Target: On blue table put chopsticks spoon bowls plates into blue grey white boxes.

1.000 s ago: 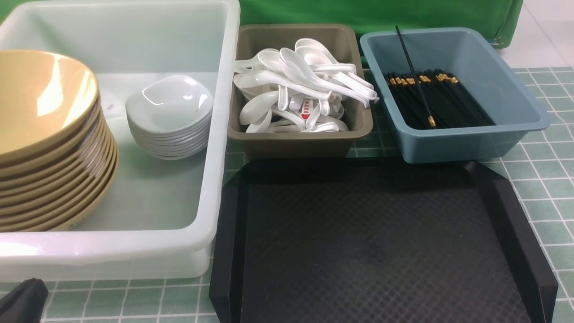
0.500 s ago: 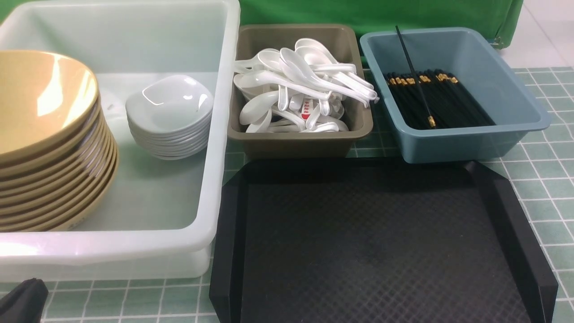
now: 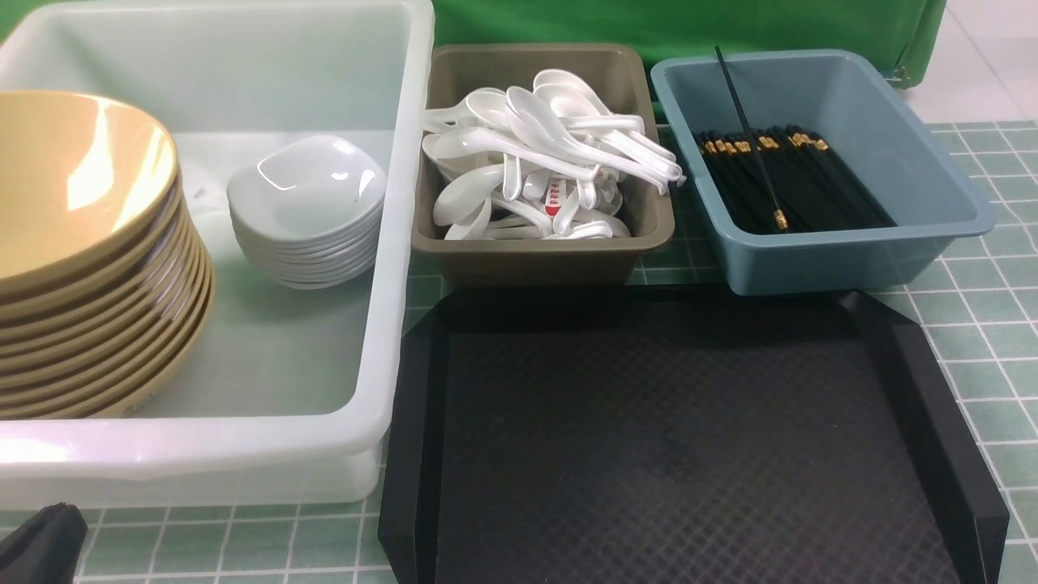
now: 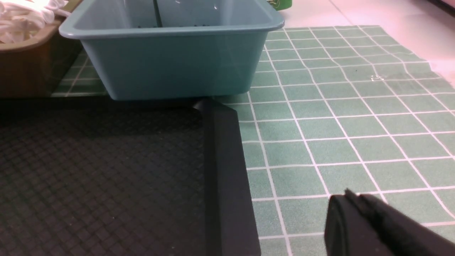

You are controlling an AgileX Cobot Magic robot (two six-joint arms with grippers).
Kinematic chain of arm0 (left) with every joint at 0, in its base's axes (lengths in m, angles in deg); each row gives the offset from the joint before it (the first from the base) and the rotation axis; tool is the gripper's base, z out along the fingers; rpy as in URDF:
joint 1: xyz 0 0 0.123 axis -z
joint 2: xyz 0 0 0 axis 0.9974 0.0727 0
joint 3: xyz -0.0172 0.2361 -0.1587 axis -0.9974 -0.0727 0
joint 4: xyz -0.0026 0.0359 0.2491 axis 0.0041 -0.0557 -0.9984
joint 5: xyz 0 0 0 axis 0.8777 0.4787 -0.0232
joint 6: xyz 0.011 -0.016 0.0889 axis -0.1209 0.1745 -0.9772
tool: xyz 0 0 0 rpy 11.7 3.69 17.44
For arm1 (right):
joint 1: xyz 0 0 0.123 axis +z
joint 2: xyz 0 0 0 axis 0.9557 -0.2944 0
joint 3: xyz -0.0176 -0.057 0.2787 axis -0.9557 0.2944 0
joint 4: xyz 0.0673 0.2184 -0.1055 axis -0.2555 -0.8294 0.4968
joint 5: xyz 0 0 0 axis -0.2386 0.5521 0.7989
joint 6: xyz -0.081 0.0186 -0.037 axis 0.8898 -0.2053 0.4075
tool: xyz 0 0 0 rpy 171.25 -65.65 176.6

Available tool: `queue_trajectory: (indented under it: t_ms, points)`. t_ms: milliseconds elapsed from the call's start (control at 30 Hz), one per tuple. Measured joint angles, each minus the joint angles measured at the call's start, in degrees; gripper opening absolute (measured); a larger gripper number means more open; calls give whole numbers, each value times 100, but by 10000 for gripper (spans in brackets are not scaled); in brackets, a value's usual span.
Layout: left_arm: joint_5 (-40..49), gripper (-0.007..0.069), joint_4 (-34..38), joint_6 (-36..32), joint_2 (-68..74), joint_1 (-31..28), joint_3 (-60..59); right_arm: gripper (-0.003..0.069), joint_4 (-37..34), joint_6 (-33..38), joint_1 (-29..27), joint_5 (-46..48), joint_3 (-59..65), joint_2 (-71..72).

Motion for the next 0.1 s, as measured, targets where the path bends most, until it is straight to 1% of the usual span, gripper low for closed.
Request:
queue_trajectory:
  t_ms: [100]
  points:
    - [0, -12, 0, 0, 0, 0, 0, 78, 0, 0, 0, 0, 0, 0]
